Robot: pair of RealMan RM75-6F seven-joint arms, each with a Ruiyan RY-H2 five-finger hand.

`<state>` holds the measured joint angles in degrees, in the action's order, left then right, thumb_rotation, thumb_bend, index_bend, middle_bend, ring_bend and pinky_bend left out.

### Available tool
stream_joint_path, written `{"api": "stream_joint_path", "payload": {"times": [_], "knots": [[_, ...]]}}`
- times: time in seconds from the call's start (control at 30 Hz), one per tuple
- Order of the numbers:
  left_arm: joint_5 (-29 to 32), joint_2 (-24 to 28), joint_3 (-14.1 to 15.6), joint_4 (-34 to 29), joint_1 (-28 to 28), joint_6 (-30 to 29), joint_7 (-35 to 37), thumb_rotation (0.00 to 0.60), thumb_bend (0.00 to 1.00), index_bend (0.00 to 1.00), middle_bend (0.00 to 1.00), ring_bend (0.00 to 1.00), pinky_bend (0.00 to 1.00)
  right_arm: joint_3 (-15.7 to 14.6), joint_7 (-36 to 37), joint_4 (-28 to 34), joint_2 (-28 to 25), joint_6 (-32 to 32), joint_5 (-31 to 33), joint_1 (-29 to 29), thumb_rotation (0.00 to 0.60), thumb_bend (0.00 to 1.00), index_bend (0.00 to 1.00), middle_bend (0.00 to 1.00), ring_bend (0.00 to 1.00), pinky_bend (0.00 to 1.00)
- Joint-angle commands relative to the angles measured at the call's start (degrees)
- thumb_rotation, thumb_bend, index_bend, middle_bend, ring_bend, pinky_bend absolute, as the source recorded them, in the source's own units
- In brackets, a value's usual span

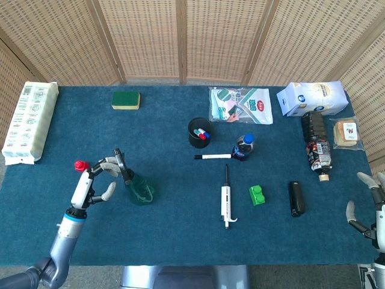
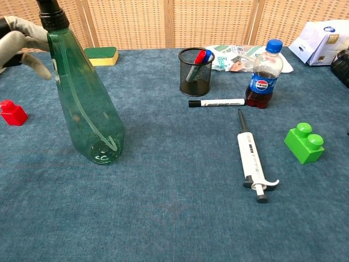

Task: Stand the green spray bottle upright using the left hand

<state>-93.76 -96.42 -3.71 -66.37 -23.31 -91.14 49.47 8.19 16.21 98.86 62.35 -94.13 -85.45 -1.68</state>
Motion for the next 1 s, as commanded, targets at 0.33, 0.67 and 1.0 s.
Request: {"api": "stream_joint_path", "payload": {"times": [0.33, 0.67, 1.0], "knots": [[4.0, 16.09, 1.24, -16.56, 7.39, -2.69, -13.31, 0.319, 0.44, 0.41, 0.36, 0.32, 0.47, -0.49, -9.34, 3.58, -3.28, 4.76, 3.08, 1.37, 0.6, 0.55, 0.18, 0.22, 0.05, 0.12], [8.7, 31.99, 5.34, -29.11, 12.68, 1.01, -31.05, 0.338, 0.44, 0.42, 0.37, 0.3, 0.38, -0.67, -18.26, 5.84, -4.95, 9.3, 5.57, 3.8, 0.6, 0.55, 0.2, 0.22, 0.05, 0.12], [11.95, 40.89, 8.15, -36.69, 17.51, 1.22, -44.62, 0.342, 0.44, 0.41, 0.35, 0.28, 0.35, -0.73, -25.02, 5.52, -5.15, 10.98, 6.6, 5.51, 0.6, 0.55, 0.21, 0.22, 0.04, 0.1]]}}
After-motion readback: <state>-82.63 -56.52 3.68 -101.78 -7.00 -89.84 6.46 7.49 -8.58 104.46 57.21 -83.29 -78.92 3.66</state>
